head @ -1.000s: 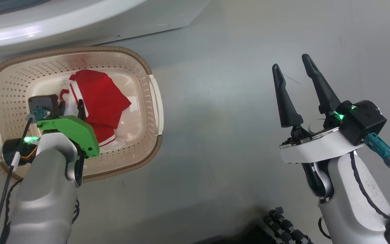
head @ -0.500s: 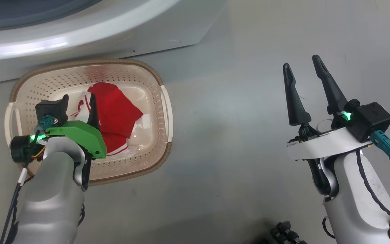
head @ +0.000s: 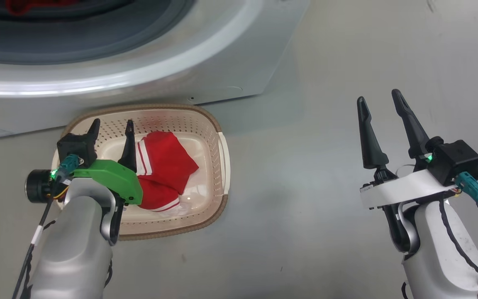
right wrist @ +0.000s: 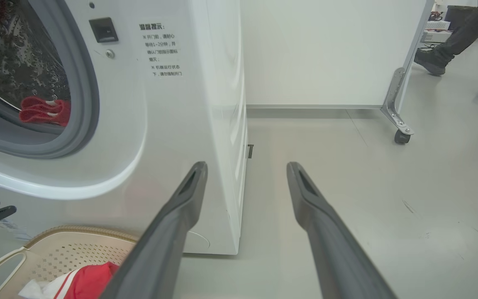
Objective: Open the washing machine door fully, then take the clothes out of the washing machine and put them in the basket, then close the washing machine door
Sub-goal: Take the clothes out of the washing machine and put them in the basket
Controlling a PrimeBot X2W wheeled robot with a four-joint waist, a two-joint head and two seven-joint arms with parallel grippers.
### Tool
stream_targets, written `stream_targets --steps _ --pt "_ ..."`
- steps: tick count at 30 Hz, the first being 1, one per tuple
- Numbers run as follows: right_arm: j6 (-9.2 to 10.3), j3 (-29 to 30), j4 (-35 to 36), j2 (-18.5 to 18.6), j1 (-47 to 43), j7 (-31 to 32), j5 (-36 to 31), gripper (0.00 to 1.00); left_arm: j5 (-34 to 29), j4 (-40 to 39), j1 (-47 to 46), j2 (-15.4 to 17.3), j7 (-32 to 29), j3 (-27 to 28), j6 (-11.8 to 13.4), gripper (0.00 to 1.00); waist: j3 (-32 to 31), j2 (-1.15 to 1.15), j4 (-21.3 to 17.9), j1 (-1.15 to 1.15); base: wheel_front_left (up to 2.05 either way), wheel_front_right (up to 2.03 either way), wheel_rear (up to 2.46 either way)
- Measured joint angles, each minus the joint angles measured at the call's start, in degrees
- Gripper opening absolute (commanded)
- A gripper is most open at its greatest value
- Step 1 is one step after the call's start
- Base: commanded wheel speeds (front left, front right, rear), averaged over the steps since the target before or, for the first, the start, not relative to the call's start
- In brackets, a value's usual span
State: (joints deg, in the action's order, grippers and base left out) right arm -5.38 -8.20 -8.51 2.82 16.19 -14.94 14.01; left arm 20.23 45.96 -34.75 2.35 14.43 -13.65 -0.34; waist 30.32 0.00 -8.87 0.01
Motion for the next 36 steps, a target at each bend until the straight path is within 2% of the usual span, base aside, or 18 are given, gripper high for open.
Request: stream_targets --steps 11,19,36 --pt "0.59 1.79 -2.10 0.66 -5.12 0.01 -0.43 1.00 -3.39 -12.93 6.46 -0.11 0.00 0.59 1.64 1.00 -8.56 0.00 2.80 -0.01 0.00 0.00 0.00" --pt "1.49 2.63 -2.89 0.65 -9.51 0.01 -0.55 1.00 -4.88 -17.68 13.74 0.03 0.01 0.78 2.99 1.00 -14.99 0.00 4.67 -0.01 0.00 0.00 0.00" --pt "1.59 1.70 -2.81 0.51 -16.17 0.01 -1.09 1.00 -5.97 -26.28 25.89 1.69 0.00 1.22 4.35 1.00 -25.02 0.00 7.47 -0.01 0.00 0.00 0.00"
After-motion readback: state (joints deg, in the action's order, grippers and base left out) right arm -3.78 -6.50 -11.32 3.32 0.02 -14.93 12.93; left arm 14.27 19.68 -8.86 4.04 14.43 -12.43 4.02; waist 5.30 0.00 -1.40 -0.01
